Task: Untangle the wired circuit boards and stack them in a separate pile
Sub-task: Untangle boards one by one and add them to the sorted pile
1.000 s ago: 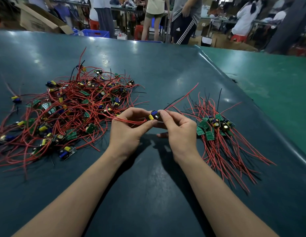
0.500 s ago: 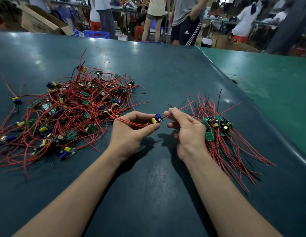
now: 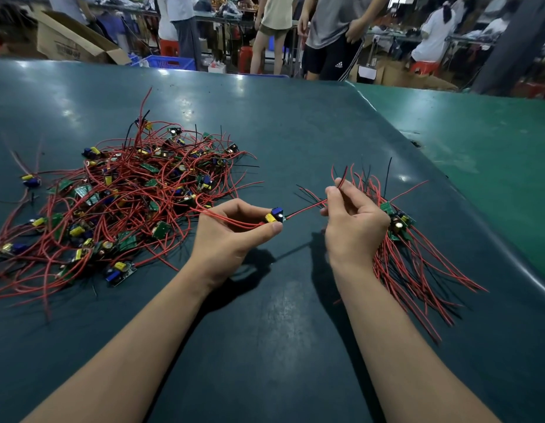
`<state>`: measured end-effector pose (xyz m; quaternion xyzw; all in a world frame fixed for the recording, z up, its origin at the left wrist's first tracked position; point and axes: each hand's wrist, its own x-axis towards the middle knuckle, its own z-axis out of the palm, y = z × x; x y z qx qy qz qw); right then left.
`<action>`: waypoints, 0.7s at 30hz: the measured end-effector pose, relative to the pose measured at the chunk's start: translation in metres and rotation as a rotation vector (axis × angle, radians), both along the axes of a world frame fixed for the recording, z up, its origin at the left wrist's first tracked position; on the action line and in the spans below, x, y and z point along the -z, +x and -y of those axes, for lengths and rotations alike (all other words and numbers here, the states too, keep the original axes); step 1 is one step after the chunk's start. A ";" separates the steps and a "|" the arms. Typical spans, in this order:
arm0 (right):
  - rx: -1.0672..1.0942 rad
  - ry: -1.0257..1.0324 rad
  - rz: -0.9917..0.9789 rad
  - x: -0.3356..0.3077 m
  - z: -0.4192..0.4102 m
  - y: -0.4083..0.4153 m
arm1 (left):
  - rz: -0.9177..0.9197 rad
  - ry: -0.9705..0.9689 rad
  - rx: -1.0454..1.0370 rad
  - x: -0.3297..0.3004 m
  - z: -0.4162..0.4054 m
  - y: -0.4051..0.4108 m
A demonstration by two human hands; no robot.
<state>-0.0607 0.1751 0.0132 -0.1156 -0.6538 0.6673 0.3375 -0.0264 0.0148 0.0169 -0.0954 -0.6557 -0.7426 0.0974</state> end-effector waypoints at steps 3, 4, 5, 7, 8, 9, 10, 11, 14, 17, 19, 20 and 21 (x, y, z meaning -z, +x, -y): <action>-0.055 -0.032 -0.003 -0.002 -0.003 0.002 | 0.006 0.000 0.018 0.000 0.000 0.000; -0.063 -0.028 -0.018 -0.003 -0.004 0.002 | 0.010 0.002 0.026 0.000 0.001 0.000; -0.074 -0.022 -0.034 -0.004 -0.004 0.003 | 0.012 0.003 0.031 0.000 0.001 0.000; -0.087 -0.024 -0.049 -0.005 -0.005 0.004 | 0.013 0.003 0.024 -0.001 0.002 0.000; -0.089 -0.037 -0.053 -0.005 -0.006 0.004 | 0.014 0.004 0.018 -0.001 0.002 0.000; -0.088 -0.051 -0.055 -0.005 -0.007 0.003 | 0.015 0.003 0.017 -0.001 0.002 0.000; -0.084 -0.060 -0.055 -0.004 -0.008 0.002 | 0.017 -0.001 0.019 -0.001 0.002 0.000; -0.080 -0.061 -0.057 -0.004 -0.008 0.001 | 0.019 -0.007 0.021 -0.001 0.002 0.000; -0.075 -0.077 -0.065 -0.004 -0.008 0.001 | 0.026 -0.013 0.005 -0.001 0.001 -0.001; -0.076 -0.110 -0.060 -0.004 -0.008 0.002 | 0.031 -0.014 -0.012 -0.001 0.002 -0.002; -0.071 -0.083 -0.059 -0.005 -0.009 0.003 | 0.030 -0.012 -0.011 0.000 0.003 -0.003; -0.067 -0.065 -0.057 -0.005 -0.009 0.004 | 0.031 -0.010 -0.008 0.000 0.003 -0.003; -0.061 -0.053 -0.055 -0.005 -0.009 0.004 | 0.031 -0.008 -0.005 0.000 0.003 -0.002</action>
